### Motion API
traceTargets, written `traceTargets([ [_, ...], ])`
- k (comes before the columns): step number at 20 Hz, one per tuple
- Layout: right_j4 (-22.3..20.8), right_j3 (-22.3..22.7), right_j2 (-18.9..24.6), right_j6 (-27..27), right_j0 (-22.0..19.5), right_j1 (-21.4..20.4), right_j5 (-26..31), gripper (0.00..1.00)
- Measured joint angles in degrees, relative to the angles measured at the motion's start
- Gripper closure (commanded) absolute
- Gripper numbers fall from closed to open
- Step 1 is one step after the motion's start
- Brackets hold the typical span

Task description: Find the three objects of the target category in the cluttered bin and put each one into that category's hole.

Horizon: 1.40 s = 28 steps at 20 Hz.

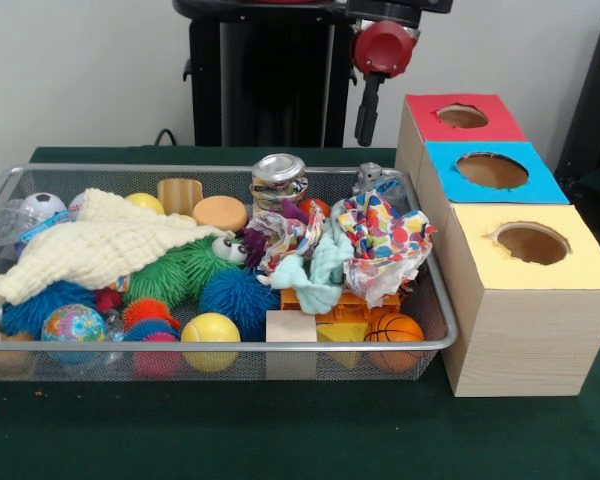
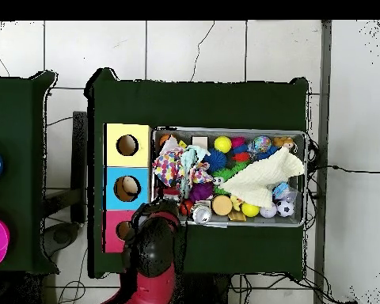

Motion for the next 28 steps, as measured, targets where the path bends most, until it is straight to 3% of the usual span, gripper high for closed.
traceTargets([
  [7, 4.15, 0.1, 0.0, 0.0, 1.51, 0.48, 0.02, 0.0],
  [28, 6.92, 0.11, 0.54, 0.0, 4.23, 3.75, 0.12, 0.0],
])
